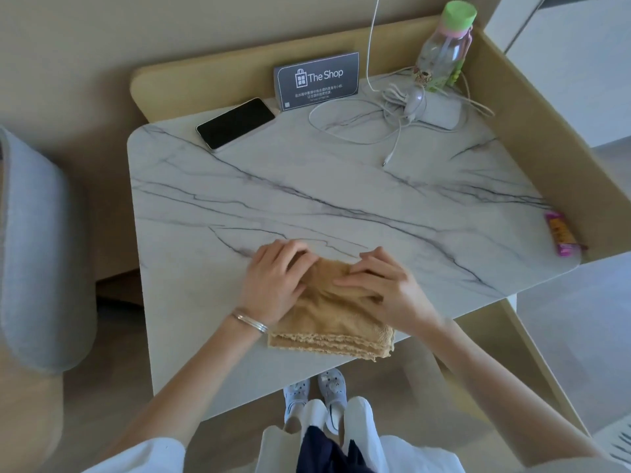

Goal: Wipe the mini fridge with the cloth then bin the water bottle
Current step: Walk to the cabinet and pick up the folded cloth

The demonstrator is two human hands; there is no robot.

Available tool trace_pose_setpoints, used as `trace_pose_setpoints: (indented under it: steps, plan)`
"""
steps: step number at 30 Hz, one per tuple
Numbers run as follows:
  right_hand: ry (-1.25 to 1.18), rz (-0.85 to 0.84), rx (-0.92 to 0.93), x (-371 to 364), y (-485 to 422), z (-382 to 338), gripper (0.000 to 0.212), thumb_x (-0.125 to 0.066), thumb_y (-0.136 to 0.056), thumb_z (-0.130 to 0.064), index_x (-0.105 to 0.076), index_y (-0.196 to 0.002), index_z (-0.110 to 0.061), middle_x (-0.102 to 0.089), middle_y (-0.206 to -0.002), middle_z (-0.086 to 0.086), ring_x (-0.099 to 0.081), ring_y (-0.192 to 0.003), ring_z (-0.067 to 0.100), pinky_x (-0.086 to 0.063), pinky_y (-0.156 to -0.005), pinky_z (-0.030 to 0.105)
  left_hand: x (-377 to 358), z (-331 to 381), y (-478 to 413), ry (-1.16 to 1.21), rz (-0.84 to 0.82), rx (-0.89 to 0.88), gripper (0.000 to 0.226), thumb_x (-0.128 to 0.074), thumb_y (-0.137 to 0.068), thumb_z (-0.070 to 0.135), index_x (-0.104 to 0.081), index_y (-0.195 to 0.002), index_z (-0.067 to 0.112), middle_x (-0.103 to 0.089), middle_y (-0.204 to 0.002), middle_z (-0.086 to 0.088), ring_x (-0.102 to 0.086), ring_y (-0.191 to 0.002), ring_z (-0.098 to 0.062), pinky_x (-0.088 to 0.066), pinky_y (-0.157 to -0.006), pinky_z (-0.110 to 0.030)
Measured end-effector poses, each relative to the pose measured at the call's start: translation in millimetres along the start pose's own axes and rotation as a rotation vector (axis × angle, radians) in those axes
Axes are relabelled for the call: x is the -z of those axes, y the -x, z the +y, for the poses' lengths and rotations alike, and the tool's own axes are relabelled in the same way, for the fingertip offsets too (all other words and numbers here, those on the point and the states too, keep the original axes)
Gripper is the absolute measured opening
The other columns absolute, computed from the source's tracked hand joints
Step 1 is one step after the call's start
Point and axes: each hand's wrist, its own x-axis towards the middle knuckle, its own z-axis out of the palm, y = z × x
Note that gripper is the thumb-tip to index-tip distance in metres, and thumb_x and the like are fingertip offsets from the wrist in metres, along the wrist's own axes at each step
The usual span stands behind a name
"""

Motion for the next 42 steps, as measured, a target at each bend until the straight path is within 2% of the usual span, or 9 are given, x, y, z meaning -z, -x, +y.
trace_pose_setpoints:
  steps: [2,7,12,18,25,29,34,39,42]
  plan:
    - [0.037,0.006,0.111,-2.7,5.5,-14.8,0.020,-0.055,-0.093,-0.012,-0.074,-0.094,-0.018,-0.059,-0.087,-0.004,-0.050,-0.079,0.024,-0.049,-0.082,0.040,6.8,5.1,18.3,-0.044,0.091,-0.047,0.026,-0.059,-0.070,0.000,-0.056,-0.090,0.017,-0.064,-0.088,-0.003,-0.052,-0.078,-0.024,-0.040,-0.069,-0.035]
    - [0.236,0.091,0.239,-5.8,-2.4,-27.9,0.026,-0.064,-0.087,-0.003,-0.067,-0.107,-0.018,-0.052,-0.100,-0.002,-0.050,-0.085,0.022,-0.048,-0.068,0.031,19.6,3.1,22.2,-0.079,0.252,-0.033,0.030,-0.064,-0.073,-0.007,-0.052,-0.086,0.017,-0.066,-0.087,-0.005,-0.048,-0.076,-0.023,-0.038,-0.064,-0.034]
    - [0.119,0.003,-0.159,-9.7,-21.1,-18.8,0.053,-0.061,-0.073,0.003,-0.057,-0.123,-0.014,-0.053,-0.124,0.009,-0.047,-0.110,0.027,-0.047,-0.086,0.035,20.7,-9.5,-3.6,-0.100,0.139,0.011,0.032,-0.067,-0.052,-0.003,-0.055,-0.077,0.013,-0.067,-0.089,0.000,-0.046,-0.084,-0.024,-0.034,-0.068,-0.035]
    - [0.222,-0.100,0.039,-17.5,10.1,-17.5,0.027,-0.059,-0.081,-0.001,-0.067,-0.103,-0.015,-0.066,-0.100,0.001,-0.053,-0.094,0.023,-0.045,-0.077,0.035,18.4,8.3,42.9,0.056,0.005,-0.009,0.030,-0.068,-0.064,0.017,-0.053,-0.089,0.015,-0.066,-0.101,-0.003,-0.055,-0.101,-0.028,-0.039,-0.089,-0.040]
    - [0.113,-0.267,-0.102,-22.9,41.9,-34.6,0.041,-0.064,-0.080,-0.052,-0.064,-0.107,-0.022,-0.058,-0.120,-0.005,-0.046,-0.120,0.020,-0.033,-0.096,0.034,19.5,17.6,102.4,0.154,-0.177,-0.042,0.038,-0.065,-0.076,0.038,-0.059,-0.106,0.017,-0.061,-0.125,-0.003,-0.047,-0.122,-0.022,-0.033,-0.107,-0.038]
    - [0.038,-0.217,-0.166,-23.9,30.9,-35.3,0.041,-0.060,-0.079,-0.058,-0.067,-0.101,-0.024,-0.062,-0.113,-0.008,-0.050,-0.115,0.016,-0.030,-0.101,0.034,11.8,14.9,100.8,0.237,-0.112,-0.050,0.025,-0.066,-0.075,0.014,-0.064,-0.100,0.020,-0.068,-0.114,0.004,-0.052,-0.113,-0.016,-0.038,-0.097,-0.031]
    - [0.103,-0.377,-0.234,-42.3,8.3,-32.5,0.069,-0.056,-0.070,-0.071,-0.046,-0.130,-0.039,-0.047,-0.136,-0.013,-0.037,-0.130,0.014,-0.022,-0.107,0.037,13.3,9.8,107.5,0.474,-0.149,0.068,0.018,-0.065,-0.082,0.014,-0.076,-0.092,0.024,-0.070,-0.111,0.012,-0.059,-0.106,-0.005,-0.045,-0.093,-0.019]
    - [0.188,-0.413,-0.253,-74.7,11.3,-44.6,0.082,-0.049,-0.064,-0.080,-0.036,-0.136,-0.043,-0.042,-0.140,-0.019,-0.040,-0.128,0.015,-0.030,-0.103,0.044,16.4,1.1,120.4,0.654,-0.120,0.357,0.037,-0.072,-0.070,0.003,-0.059,-0.095,0.027,-0.060,-0.105,0.017,-0.058,-0.097,-0.005,-0.045,-0.086,-0.017]
    - [0.245,-0.367,-0.214,-80.0,18.5,-47.3,0.080,-0.047,-0.065,-0.083,-0.040,-0.134,-0.044,-0.045,-0.137,-0.017,-0.047,-0.116,0.016,-0.033,-0.097,0.039,13.4,-1.2,124.1,0.576,-0.034,0.372,0.025,-0.067,-0.073,0.010,-0.055,-0.091,0.023,-0.052,-0.099,0.012,-0.054,-0.089,-0.010,-0.042,-0.082,-0.016]
